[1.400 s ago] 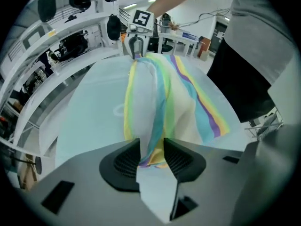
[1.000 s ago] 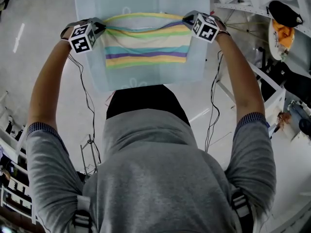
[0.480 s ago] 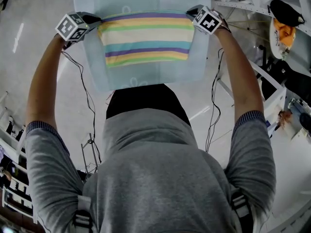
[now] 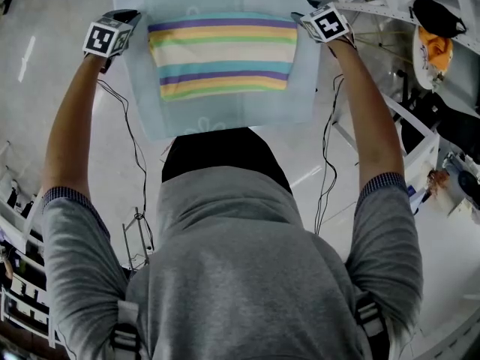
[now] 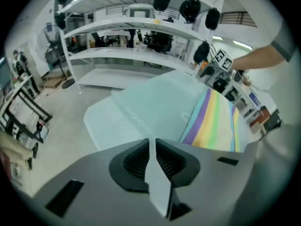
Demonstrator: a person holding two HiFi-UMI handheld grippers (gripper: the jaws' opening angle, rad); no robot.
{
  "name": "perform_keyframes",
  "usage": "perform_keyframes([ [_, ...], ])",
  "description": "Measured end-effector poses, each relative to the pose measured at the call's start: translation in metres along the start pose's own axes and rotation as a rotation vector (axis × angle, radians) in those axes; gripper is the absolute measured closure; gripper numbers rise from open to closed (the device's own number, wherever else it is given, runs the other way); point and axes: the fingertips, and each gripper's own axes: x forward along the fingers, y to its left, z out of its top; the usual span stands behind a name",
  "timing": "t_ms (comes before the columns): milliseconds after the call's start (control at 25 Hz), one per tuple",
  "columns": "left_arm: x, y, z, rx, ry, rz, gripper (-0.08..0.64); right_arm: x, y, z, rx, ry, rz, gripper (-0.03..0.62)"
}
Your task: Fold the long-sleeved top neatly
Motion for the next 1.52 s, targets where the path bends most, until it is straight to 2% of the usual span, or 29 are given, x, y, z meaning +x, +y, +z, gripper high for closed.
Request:
perform_keyframes([
  [120,-0.025,-0.003,0.011,-0.184,-0.118,0.012,0.462,-0.037,-0.005,0.016,0.208,-0.144,0.019,0.267],
  [240,-0.054,-0.023,0.016,-0.302,-0.201,0.010,0.399,-0.074,0.009,0.027,0.312,-0.270,0.060,0.254],
  [400,-0.093,-0.066,0.032,-0.315,-0.300,-0.002,0.351,-0.122,0.032,0.040,0.438,-0.453,0.109,0.183],
  [520,-0.114,-0.100,0.047,-0.302,-0.368,0.004,0.331,-0.157,0.052,0.045,0.507,-0.584,0.144,0.179],
  [680,-0.126,-0.160,0.072,-0.247,-0.433,-0.020,0.298,-0.202,0.077,0.046,0.524,-0.688,0.095,0.206],
  [880,-0.119,-0.235,0.089,-0.246,-0.460,-0.069,0.287,-0.206,0.108,0.017,0.598,-0.688,0.067,0.206],
  [1120,-0.077,-0.294,0.105,-0.166,-0.394,-0.120,0.276,-0.152,0.131,-0.036,0.785,-0.619,0.035,0.179],
  [1280,-0.043,-0.306,0.107,-0.138,-0.344,-0.125,0.276,-0.110,0.138,-0.060,0.848,-0.562,0.002,0.179],
  [1520,0.006,-0.313,0.093,-0.165,-0.255,-0.111,0.275,-0.059,0.136,-0.073,0.890,-0.466,-0.037,0.181],
])
